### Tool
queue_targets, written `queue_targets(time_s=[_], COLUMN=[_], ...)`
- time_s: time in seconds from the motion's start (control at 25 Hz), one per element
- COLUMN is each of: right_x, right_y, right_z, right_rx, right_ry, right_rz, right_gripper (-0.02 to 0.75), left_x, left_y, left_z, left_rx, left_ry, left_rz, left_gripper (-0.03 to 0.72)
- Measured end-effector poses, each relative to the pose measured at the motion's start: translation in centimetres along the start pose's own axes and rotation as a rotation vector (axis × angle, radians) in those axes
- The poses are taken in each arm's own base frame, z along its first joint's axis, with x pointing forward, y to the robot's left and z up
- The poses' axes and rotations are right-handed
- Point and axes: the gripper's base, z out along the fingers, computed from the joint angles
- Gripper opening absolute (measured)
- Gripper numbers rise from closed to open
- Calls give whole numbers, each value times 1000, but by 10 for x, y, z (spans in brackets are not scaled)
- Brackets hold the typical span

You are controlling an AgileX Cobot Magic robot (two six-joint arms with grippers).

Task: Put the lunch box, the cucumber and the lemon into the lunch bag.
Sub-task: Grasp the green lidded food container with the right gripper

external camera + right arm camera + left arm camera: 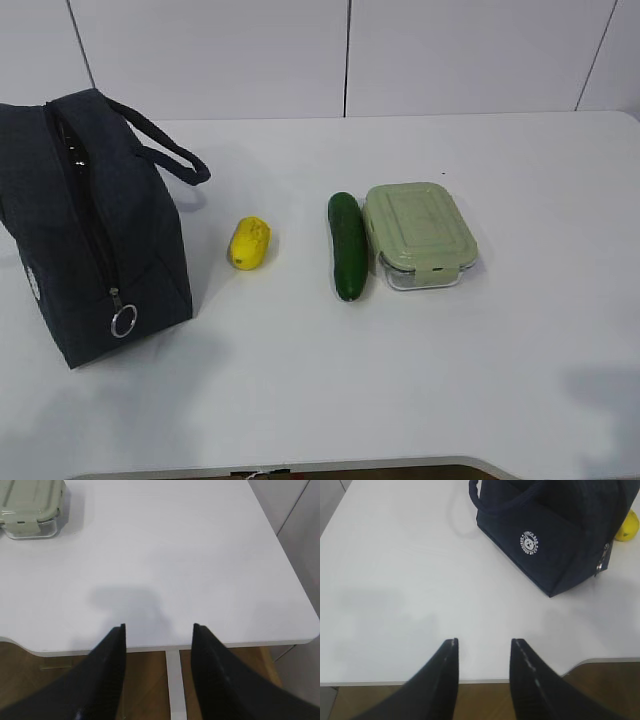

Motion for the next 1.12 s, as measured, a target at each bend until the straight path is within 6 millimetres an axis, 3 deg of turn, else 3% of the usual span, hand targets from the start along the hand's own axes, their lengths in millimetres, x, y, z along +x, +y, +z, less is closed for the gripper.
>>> queue_targets(time_s=[1.12], right_x=[0], right_y=[0], right_z=[0], right_rx=[0], right_ry=[0], right_rz=[2], right_gripper=[354], left_x=[0], left_y=[0], left_z=[0], left_rx=[0], left_ry=[0], left_rz=[0], left_gripper=[242])
